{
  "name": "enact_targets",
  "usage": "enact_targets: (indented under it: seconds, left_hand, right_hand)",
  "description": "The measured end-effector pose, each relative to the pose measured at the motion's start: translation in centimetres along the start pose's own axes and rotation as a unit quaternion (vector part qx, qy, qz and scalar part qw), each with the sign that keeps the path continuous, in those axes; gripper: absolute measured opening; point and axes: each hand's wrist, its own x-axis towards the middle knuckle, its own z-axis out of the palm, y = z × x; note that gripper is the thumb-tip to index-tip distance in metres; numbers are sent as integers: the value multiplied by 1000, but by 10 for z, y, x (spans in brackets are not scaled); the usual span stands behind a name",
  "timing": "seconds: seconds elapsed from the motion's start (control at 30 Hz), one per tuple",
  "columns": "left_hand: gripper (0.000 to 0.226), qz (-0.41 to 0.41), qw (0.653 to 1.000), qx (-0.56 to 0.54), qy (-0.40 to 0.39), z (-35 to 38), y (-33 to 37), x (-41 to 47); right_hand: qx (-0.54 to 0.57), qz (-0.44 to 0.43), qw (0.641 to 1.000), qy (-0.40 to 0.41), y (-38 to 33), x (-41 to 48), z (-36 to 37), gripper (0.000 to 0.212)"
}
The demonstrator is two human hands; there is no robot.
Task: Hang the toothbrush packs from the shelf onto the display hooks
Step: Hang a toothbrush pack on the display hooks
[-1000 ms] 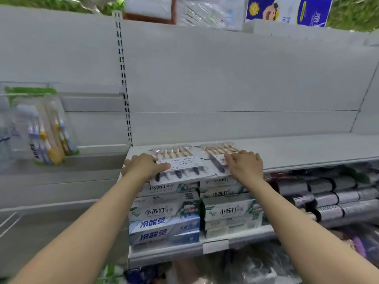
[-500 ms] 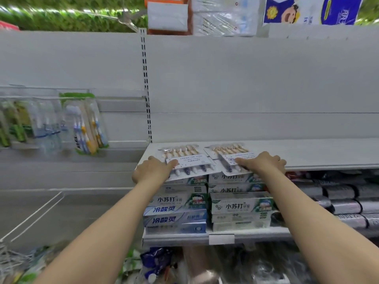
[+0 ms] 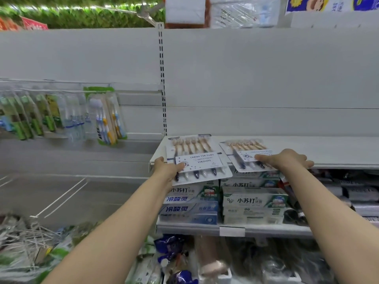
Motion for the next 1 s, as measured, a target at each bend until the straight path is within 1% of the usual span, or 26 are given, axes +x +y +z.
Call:
enact_targets:
  seconds: [0.07, 0.13, 0.2, 0.23, 0.27, 0.3, 0.33, 0.37, 0.43, 0.5, 0.53, 0.57, 0.6, 0.7, 0.77, 0.83, 0.9, 1.0]
  left_hand:
    - [92, -9, 999, -36, -4, -7, -3, -3]
    - [81, -15, 998, -68, -7, -18, -5, -5]
    - [57, -8, 997, -79, -16, -29, -8, -6]
    - [44, -2, 997, -76, -21, -35, -9, -8]
    - [32, 3, 997, -73, -26, -42, -10, -11]
    - [24, 8, 997, -73, -29, -50, -11, -13]
    - [20, 15, 997, -76, -27, -60, -12, -14]
    - [18, 24, 996, -81, -25, -70, -12, -15]
    - [19, 42, 995, -92, -21, -96, -12, -13]
    - [17, 59, 993, -97, -20, -127, -9, -13]
    - [17, 68, 993, -99, -18, -144, -7, -13]
    - [17, 78, 992, -98, -16, -163, -5, -14]
    - [18, 87, 991, -99, -12, -181, -3, -15]
    - [21, 101, 990, -100, -1, -241, 5, -18]
    - [21, 107, 989, -100, 7, -283, 10, -21]
    - [21, 114, 988, -98, 14, -324, 17, -24]
    - [24, 122, 986, -108, 18, -369, 24, -27]
    - [28, 145, 983, -108, 24, -421, 34, -36]
  right_hand:
    - [-1, 8, 1000, -9, 1, -8, -2, 98]
    - [31, 16, 999, -20, 2, -15, -1, 108]
    - [89, 34, 995, -36, 6, -16, 7, 130]
    - [148, 47, 987, -44, 6, -17, 11, 137]
    - [211, 57, 974, -51, 5, -26, 15, 134]
    - [268, 54, 960, -55, 1, -39, 16, 118]
    - [312, 52, 947, -60, -3, -46, 21, 97]
    - [353, 45, 933, -56, -6, -51, 27, 78]
    - [408, 42, 910, -56, -17, -67, 38, 48]
    - [456, 49, 884, -89, -34, -86, 50, 31]
    - [478, 56, 869, -111, -45, -99, 55, 29]
    - [503, 58, 854, -121, -57, -111, 62, 32]
    - [520, 48, 845, -114, -71, -125, 68, 36]
    - [564, -23, 820, -94, -121, -170, 86, 46]
    - [588, -67, 799, -104, -152, -203, 98, 45]
    - [600, -108, 786, -105, -182, -237, 109, 41]
    - [598, -140, 781, -108, -213, -272, 120, 39]
    - [601, -167, 772, -119, -247, -317, 131, 32]
